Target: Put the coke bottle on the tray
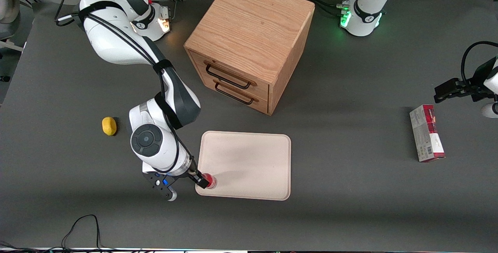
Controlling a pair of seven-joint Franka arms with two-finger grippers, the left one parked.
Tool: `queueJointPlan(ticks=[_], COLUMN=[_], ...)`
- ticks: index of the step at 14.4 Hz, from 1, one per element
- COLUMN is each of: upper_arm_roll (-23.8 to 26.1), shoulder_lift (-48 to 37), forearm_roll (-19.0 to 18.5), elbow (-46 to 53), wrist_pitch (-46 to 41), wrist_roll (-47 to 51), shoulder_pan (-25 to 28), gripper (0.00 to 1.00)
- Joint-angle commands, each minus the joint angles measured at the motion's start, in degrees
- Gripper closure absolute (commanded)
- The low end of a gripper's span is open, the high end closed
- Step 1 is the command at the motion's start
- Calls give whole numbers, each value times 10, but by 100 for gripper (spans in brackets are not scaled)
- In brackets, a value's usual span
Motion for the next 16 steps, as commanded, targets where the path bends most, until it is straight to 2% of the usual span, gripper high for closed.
queueJointPlan(ticks=[1, 5, 6, 9, 13, 16], upper_arm_roll=[1, -1, 2, -1, -5, -74], shoulder_lift=[-3, -45, -61, -126, -311, -436], forearm_roll=[-16, -11, -7, 45, 64, 93], elbow=[11, 11, 10, -30, -260, -396], wrist_pitch=[-9, -87, -115, -224, -203, -184], wrist_roll=[21, -14, -58, -219, -458, -608], shoulder_pan=[4, -5, -13, -61, -135, -132], gripper=[0, 0, 0, 0, 0, 0])
